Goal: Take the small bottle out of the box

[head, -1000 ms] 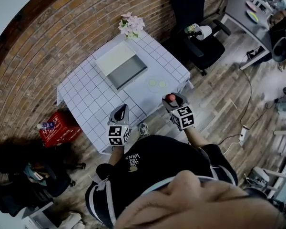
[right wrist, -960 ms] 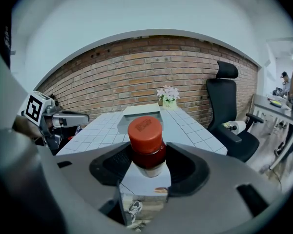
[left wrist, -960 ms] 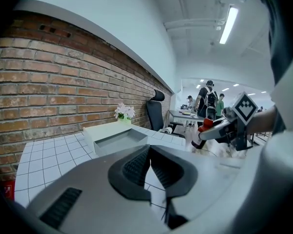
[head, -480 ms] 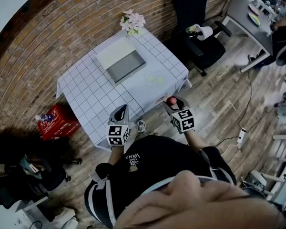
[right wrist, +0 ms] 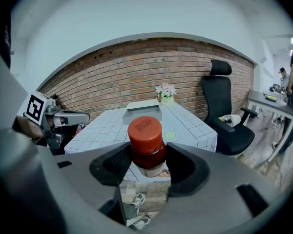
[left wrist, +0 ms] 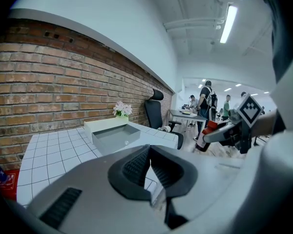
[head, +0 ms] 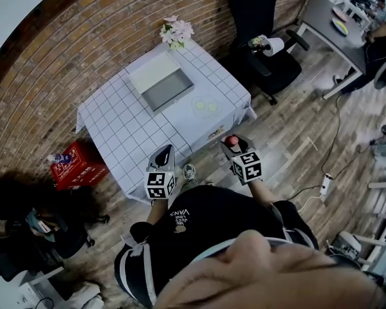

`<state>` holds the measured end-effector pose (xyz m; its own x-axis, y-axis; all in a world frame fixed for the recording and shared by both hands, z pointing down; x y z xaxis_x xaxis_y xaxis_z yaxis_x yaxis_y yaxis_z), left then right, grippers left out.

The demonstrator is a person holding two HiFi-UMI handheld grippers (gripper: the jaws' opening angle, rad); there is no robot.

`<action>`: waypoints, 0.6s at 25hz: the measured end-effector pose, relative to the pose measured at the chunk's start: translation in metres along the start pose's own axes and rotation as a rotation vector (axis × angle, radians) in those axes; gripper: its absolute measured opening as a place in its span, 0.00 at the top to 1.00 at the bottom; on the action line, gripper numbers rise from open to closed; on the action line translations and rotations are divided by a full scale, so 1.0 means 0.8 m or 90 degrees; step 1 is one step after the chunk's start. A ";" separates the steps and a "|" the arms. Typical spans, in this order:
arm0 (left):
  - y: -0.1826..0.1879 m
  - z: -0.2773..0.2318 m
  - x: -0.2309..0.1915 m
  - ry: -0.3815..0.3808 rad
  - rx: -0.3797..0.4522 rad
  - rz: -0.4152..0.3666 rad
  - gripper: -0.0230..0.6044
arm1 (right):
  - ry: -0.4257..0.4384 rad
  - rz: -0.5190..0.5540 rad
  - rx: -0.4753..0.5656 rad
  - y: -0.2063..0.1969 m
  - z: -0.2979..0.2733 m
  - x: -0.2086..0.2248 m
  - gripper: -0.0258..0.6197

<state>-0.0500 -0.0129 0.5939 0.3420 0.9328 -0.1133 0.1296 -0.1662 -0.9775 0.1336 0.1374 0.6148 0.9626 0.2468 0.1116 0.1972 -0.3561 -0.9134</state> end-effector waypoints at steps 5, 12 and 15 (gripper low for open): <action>-0.007 0.008 0.010 -0.005 -0.007 0.001 0.95 | -0.003 -0.004 -0.004 -0.014 0.011 -0.002 0.63; -0.012 0.016 0.020 -0.005 -0.011 0.002 0.95 | -0.002 -0.002 -0.019 -0.027 0.021 -0.004 0.63; -0.013 0.020 0.021 -0.003 -0.015 0.001 0.95 | -0.003 -0.002 -0.021 -0.030 0.022 -0.004 0.63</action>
<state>-0.0606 0.0096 0.5991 0.3381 0.9340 -0.1158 0.1510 -0.1753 -0.9729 0.1228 0.1610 0.6295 0.9610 0.2524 0.1132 0.2071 -0.3850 -0.8994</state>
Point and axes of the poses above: the fingertips, and each gripper's own axes: z backward along the fingers, x to its right, y out of its top, the point moved 3 cm from there along z, backward along the fingers, and after that the axes turned 10 degrees about x, right-handed, at the moved point
